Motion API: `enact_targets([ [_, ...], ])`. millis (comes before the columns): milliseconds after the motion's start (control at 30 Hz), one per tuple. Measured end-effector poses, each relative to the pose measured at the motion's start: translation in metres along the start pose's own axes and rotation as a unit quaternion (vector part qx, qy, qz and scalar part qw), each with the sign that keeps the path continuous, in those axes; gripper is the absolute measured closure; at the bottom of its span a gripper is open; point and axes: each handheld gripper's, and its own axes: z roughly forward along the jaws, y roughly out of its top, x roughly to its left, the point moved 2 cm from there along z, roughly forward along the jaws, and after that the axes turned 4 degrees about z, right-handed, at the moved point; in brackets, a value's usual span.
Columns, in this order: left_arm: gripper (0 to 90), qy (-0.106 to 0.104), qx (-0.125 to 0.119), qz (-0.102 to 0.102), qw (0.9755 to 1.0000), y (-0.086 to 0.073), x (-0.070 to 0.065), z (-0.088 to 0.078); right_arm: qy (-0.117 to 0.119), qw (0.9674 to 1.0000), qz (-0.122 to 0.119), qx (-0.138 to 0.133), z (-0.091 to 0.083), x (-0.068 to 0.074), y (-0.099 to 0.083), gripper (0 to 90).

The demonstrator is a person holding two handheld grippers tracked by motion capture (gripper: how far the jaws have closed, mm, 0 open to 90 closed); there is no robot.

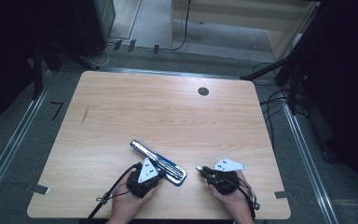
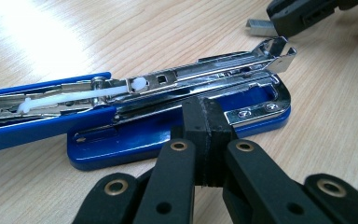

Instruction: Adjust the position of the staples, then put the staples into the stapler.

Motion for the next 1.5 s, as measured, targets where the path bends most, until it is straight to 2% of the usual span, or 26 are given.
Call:
enact_targets([
  [400, 90.0, -0.002, 0.000, -0.003, 1.0000, 0.000, 0.000, 0.000, 0.004, 0.9999, 0.014, -0.006, -0.002, -0.001, -0.004, 78.9],
  [433, 90.0, -0.002, 0.000, -0.003, 1.0000, 0.000, 0.000, 0.000, 0.018, 0.9994, 0.026, -0.016, -0.002, -0.002, -0.005, 69.0],
  [500, 90.0, -0.002, 0.000, -0.003, 1.0000, 0.000, 0.000, 0.000, 0.017, 0.9990, 0.032, -0.024, -0.005, -0.003, -0.004, 66.4],
  [667, 90.0, -0.003, 0.000, -0.003, 1.0000, 0.000, 0.000, 0.000, 0.020, 0.9986, 0.034, -0.034, -0.009, -0.004, -0.001, 67.7],
  [833, 90.0, -0.003, 0.001, -0.003, 1.0000, 0.000, 0.001, 0.000, 0.013, 0.9990, 0.030, -0.030, -0.006, -0.003, 0.000, 67.4],
  [1000, 90.0, -0.002, 0.000, -0.003, 1.0000, 0.000, 0.000, 0.000, 0.008, 0.9998, 0.018, -0.010, 0.001, 0.003, -0.002, 66.6],
  [1200, 90.0, -0.005, 0.001, -0.005, 1.0000, 0.000, 0.001, 0.000, -0.001, 0.9999, 0.014, -0.010, 0.002, 0.006, -0.003, 66.1],
  [1267, 90.0, -0.005, 0.002, -0.004, 1.0000, 0.000, 0.001, 0.000, 0.000, 0.9997, 0.020, -0.011, 0.001, 0.005, -0.003, 66.4],
  [1400, 90.0, -0.003, 0.001, -0.004, 1.0000, 0.000, 0.001, 0.000, -0.003, 0.9998, 0.016, -0.013, 0.001, 0.005, -0.004, 69.0],
  [1500, 90.0, -0.003, 0.001, -0.004, 1.0000, 0.000, 0.001, 0.000, -0.014, 0.9998, -0.002, -0.013, 0.001, 0.006, -0.005, 74.2],
])
